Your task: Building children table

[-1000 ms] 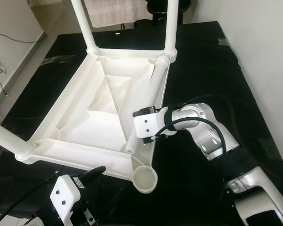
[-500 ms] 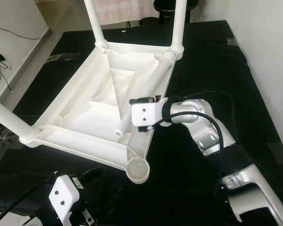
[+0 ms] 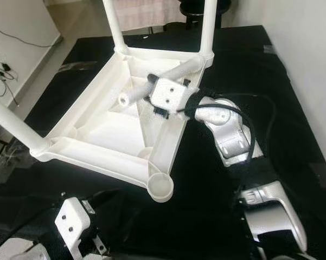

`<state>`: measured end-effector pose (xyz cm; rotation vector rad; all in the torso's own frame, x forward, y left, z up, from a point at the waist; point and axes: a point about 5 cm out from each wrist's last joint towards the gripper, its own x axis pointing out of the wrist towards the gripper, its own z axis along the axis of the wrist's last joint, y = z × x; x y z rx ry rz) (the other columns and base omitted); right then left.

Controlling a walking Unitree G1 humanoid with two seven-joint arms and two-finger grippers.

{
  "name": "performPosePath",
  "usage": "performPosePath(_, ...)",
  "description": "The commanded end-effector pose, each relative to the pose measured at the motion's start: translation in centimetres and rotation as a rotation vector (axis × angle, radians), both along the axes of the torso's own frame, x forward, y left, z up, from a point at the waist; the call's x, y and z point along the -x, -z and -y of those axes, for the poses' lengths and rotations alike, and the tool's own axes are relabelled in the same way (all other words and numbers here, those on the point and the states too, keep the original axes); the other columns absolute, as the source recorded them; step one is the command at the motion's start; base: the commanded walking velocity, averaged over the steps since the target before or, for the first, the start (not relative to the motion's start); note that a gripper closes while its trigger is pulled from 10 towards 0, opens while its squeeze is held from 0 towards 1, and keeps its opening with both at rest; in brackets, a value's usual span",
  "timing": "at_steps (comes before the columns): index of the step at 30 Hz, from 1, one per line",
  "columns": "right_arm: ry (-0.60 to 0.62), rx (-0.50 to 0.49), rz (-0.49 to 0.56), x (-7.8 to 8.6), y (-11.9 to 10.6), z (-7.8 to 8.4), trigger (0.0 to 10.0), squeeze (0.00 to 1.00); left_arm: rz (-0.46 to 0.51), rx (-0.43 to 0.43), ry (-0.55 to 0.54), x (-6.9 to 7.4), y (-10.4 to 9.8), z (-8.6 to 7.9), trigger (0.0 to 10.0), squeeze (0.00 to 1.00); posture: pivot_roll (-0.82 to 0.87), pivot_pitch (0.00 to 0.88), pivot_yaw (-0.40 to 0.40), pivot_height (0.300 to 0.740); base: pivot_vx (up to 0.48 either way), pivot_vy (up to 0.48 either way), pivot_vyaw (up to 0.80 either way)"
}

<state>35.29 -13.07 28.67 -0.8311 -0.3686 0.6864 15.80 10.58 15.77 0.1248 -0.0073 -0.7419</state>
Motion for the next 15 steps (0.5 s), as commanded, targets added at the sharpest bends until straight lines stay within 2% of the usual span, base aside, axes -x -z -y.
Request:
performPosePath(1, 0.043, -0.078, -0.096, -0.7, 1.2, 0.6, 0.0, 0.0, -0.001, -0.042, -0.015, -0.2, 0.0, -0.6, 10.0, 0.0, -0.08, 0.158, 0.131, 0.74, 0.0, 0.0, 0.0)
performPosePath(3, 0.041, -0.115, -0.097, -0.8, 1.0, 0.5, 0.0, 0.0, 0.017, -0.045, -0.02, -0.5, -0.3, -0.7, 10.0, 0.0, -0.08, 0.155, 0.132, 0.74, 0.0, 0.0, 0.0)
performPosePath(5, 0.031, -0.203, -0.103, -0.9, 0.4, 0.5, 0.0, 0.0, 0.054, -0.047, -0.031, -1.2, -1.2, -1.0, 10.0, 0.0, -0.07, 0.155, 0.134, 0.74, 0.0, 0.0, 0.0)
performPosePath(7, 0.025, -0.25, -0.102, -1.0, 0.0, 0.4, 0.0, 0.0, 0.076, -0.051, -0.034, -1.5, -1.6, -1.2, 10.0, 0.0, -0.07, 0.153, 0.135, 0.74, 0.0, 0.0, 0.0)
performPosePath(11, 0.005, -0.31, -0.101, -0.9, -0.5, 0.5, 0.0, 0.0, 0.106, -0.057, -0.039, -2.0, -2.3, -1.4, 10.0, 0.0, -0.07, 0.152, 0.135, 0.74, 0.0, 0.0, 0.0)
performPosePath(13, 0.005, -0.31, -0.101, -0.9, -0.5, 0.5, 0.0, 0.0, 0.106, -0.057, -0.039, -2.0, -2.3, -1.4, 10.0, 0.0, -0.07, 0.152, 0.135, 0.74, 0.0, 0.0, 0.0)
performPosePath(14, -0.012, -0.372, -0.098, -0.8, -1.2, 0.6, 0.0, 0.0, 0.134, -0.06, -0.043, -2.5, -2.9, -1.6, 10.0, 0.0, -0.07, 0.153, 0.137, 0.74, 0.0, 0.0, 0.0)
performPosePath(15, -0.012, -0.372, -0.098, -0.8, -1.2, 0.6, 0.0, 0.0, 0.134, -0.06, -0.043, -2.5, -2.9, -1.6, 10.0, 0.0, -0.07, 0.153, 0.137, 0.74, 0.0, 0.0, 0.0)
